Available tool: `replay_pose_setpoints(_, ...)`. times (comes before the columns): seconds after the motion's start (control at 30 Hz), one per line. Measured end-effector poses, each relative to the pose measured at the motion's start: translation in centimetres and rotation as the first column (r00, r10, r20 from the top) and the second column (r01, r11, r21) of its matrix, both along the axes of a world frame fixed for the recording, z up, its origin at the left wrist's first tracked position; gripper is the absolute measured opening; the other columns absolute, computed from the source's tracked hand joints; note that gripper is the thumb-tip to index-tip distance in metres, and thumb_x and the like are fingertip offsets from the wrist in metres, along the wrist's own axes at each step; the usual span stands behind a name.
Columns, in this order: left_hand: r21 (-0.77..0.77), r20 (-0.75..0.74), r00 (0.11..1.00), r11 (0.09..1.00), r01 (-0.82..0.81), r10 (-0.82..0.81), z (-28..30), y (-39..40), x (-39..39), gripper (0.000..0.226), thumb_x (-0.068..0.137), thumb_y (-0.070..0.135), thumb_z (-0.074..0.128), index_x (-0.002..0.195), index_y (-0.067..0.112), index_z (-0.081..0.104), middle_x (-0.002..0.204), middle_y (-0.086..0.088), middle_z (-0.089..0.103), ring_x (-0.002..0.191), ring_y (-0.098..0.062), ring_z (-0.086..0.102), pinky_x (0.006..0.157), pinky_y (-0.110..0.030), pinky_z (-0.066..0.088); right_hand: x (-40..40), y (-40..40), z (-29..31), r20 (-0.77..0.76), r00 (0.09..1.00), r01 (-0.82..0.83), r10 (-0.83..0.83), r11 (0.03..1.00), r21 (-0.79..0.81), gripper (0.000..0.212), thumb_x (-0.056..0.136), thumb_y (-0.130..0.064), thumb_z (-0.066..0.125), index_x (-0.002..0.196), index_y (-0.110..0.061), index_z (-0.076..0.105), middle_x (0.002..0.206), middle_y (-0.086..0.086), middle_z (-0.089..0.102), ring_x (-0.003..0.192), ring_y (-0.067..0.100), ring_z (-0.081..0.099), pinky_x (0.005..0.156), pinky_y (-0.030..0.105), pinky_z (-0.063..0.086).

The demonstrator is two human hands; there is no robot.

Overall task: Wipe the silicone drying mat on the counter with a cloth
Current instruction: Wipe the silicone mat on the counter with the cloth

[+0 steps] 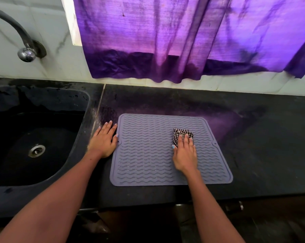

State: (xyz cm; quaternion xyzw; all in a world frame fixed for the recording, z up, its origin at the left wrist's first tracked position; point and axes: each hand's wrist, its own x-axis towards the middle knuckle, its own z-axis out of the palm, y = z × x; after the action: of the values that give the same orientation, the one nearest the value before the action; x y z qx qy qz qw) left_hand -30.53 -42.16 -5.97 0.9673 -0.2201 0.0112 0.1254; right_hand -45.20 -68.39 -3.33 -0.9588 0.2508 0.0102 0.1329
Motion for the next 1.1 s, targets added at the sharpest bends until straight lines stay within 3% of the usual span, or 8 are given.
replay_pose_setpoints(0.13, 0.007, -0.014, 1.000, 1.000, 0.003, -0.003, 0.2, 0.0, -0.2, 0.075, 0.083, 0.049, 0.003, 0.148, 0.016, 0.016, 0.158, -0.003, 0.008, 0.145, -0.014, 0.004, 0.117, -0.033, -0.001, 0.3, -0.8, 0.6, -0.002, 1.000, -0.026, 0.026, 0.999, 0.031, 0.057, 0.100, -0.018, 0.034, 0.151, -0.015, 0.008, 0.159, 0.009, 0.000, 0.147, 0.026, 0.004, 0.120, 0.038, 0.008)
replay_pose_setpoints(0.27, -0.018, -0.014, 1.000, 1.000, 0.007, -0.007, 0.3, 0.0, -0.2, 0.072, 0.084, 0.047, 0.008, 0.148, 0.015, 0.019, 0.157, -0.004, 0.011, 0.145, -0.016, 0.006, 0.117, -0.034, 0.000, 1.2, -2.8, 3.4, 0.109, 0.982, 0.093, -0.152, 0.903, 0.420, 0.047, 0.096, -0.006, 0.040, 0.143, -0.012, 0.038, 0.147, 0.011, 0.039, 0.133, 0.030, 0.040, 0.109, 0.033, 0.031)
replay_pose_setpoints(0.33, -0.027, -0.014, 1.000, 1.000, 0.007, -0.007, 0.3, 0.0, -0.1, 0.071, 0.085, 0.046, 0.009, 0.148, 0.015, 0.020, 0.157, -0.004, 0.012, 0.145, -0.016, 0.006, 0.117, -0.034, 0.001, 1.2, -2.6, 4.4, 0.184, 0.948, 0.140, -0.259, 0.861, 0.489, 0.043, 0.098, -0.009, 0.038, 0.141, -0.012, 0.041, 0.139, 0.013, 0.050, 0.127, 0.030, 0.047, 0.104, 0.033, 0.036)
replay_pose_setpoints(0.47, -0.038, -0.015, 1.000, 0.999, 0.015, -0.015, 0.2, 0.1, -0.1, 0.079, 0.081, 0.052, 0.002, 0.148, 0.015, 0.020, 0.157, -0.005, 0.012, 0.145, -0.016, 0.007, 0.117, -0.035, 0.001, 0.4, 2.7, 4.4, 0.225, 0.967, 0.050, -0.122, 0.953, 0.299, 0.052, 0.095, -0.001, 0.038, 0.146, -0.012, 0.031, 0.147, 0.015, 0.039, 0.134, 0.030, 0.039, 0.111, 0.036, 0.032)
replay_pose_setpoints(0.63, -0.024, -0.011, 1.000, 1.000, 0.013, -0.013, 0.1, 0.1, 0.0, 0.082, 0.079, 0.054, -0.002, 0.148, 0.016, 0.019, 0.157, -0.005, 0.012, 0.145, -0.016, 0.007, 0.118, -0.035, 0.001, 0.0, 7.2, 0.7, 0.022, 0.996, -0.092, 0.092, 0.996, -0.003, 0.058, 0.099, -0.013, 0.028, 0.149, -0.007, 0.000, 0.158, 0.016, -0.005, 0.146, 0.031, -0.004, 0.120, 0.041, -0.003)
replay_pose_setpoints(0.83, -0.006, -0.030, 0.999, 1.000, 0.020, -0.020, 0.4, -0.1, -0.5, 0.074, 0.084, 0.047, 0.002, 0.148, 0.013, 0.016, 0.157, -0.007, 0.009, 0.145, -0.018, 0.005, 0.118, -0.036, 0.000, 0.2, 7.6, 1.2, -0.075, 0.991, -0.116, 0.110, 0.991, -0.073, 0.064, 0.096, -0.008, 0.030, 0.148, -0.004, -0.006, 0.156, 0.019, -0.011, 0.145, 0.037, -0.009, 0.119, 0.048, -0.001)
replay_pose_setpoints(1.0, 0.062, -0.100, 0.995, 0.998, 0.018, -0.011, 0.7, -0.1, -1.0, 0.059, 0.097, 0.041, 0.009, 0.149, 0.013, 0.005, 0.158, -0.007, -0.002, 0.145, -0.019, -0.004, 0.118, -0.038, -0.004, 0.4, 6.9, 2.0, -0.103, 0.984, -0.157, 0.147, 0.982, -0.102, 0.062, 0.094, 0.001, 0.030, 0.149, -0.005, 0.001, 0.157, 0.019, -0.004, 0.145, 0.036, 0.001, 0.119, 0.046, 0.008)
replay_pose_setpoints(1.1, 0.068, -0.082, 0.997, 0.997, 0.019, -0.013, 0.5, 0.4, -2.1, 0.069, 0.090, 0.051, 0.000, 0.149, 0.016, 0.006, 0.158, -0.006, -0.001, 0.145, -0.019, -0.004, 0.118, -0.037, -0.004, 1.0, 5.5, 3.3, 0.070, 0.994, -0.087, 0.081, 0.992, 0.090, 0.052, 0.093, 0.001, 0.038, 0.144, -0.009, 0.031, 0.149, 0.018, 0.033, 0.135, 0.032, 0.035, 0.110, 0.038, 0.031)
